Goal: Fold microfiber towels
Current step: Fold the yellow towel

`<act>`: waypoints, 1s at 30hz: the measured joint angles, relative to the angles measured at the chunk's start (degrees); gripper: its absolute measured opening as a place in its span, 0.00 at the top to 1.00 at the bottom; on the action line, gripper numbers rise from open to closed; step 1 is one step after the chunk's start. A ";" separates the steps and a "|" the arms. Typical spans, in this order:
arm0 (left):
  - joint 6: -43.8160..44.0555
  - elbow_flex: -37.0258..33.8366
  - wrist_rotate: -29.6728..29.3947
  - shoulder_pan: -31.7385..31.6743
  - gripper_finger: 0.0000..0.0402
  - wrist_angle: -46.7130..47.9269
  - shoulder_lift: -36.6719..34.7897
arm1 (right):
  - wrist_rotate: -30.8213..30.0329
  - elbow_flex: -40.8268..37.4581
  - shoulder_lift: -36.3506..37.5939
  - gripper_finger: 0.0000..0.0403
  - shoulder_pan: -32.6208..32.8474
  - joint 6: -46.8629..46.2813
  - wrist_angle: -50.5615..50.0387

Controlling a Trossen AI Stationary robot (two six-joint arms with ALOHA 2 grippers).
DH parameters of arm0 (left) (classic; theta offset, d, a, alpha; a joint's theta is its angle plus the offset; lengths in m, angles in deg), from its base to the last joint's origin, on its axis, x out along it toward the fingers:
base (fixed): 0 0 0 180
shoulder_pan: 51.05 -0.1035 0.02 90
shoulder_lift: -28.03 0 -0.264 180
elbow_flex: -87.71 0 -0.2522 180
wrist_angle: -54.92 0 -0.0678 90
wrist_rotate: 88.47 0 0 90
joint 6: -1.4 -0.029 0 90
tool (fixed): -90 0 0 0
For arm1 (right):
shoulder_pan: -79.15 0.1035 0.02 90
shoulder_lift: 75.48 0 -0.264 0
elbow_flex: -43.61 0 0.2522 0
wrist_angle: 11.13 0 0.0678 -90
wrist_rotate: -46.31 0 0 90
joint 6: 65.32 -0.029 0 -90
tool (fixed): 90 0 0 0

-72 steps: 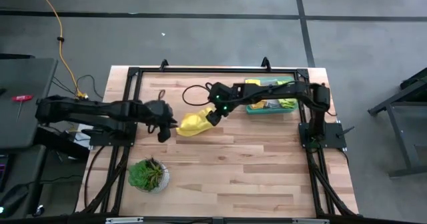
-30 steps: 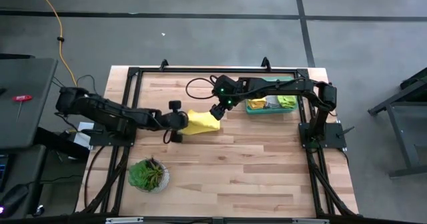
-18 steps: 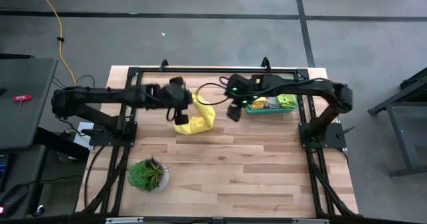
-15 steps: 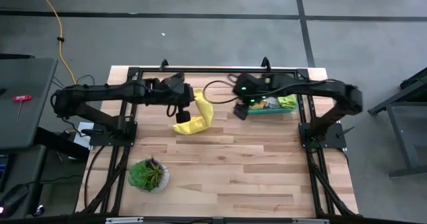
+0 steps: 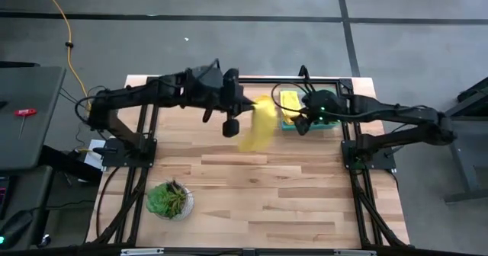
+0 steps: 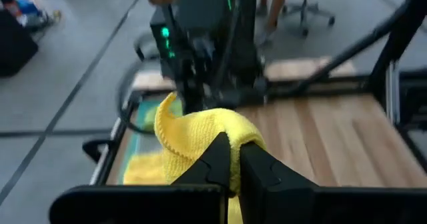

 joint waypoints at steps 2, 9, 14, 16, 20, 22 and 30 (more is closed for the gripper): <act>0.35 4.19 1.03 -0.35 1.00 0.25 1.57 | 1.57 -2.74 2.38 0.41 0.11 -0.98 3.02; 7.39 6.78 3.96 -3.12 1.00 9.46 1.06 | 4.62 -9.06 6.77 0.41 0.11 -2.44 8.35; 6.91 0.66 0.11 -2.21 1.00 17.87 0.16 | 5.59 -9.41 7.01 0.41 0.11 -2.55 8.12; 7.10 -5.58 -0.63 -1.01 1.00 17.48 -0.68 | 5.63 -9.41 7.01 0.41 0.11 -2.53 8.12; 10.26 -19.08 -0.72 1.03 1.00 14.72 -1.59 | 7.11 -9.41 7.01 0.41 0.11 -3.04 8.41; 12.12 -24.23 -0.83 2.01 1.00 12.46 -1.61 | 8.87 -9.41 7.01 0.41 0.11 -3.09 9.24; 13.52 -29.97 -8.13 0.72 1.00 7.93 -1.72 | 11.23 -9.41 6.06 0.41 0.79 -4.50 14.02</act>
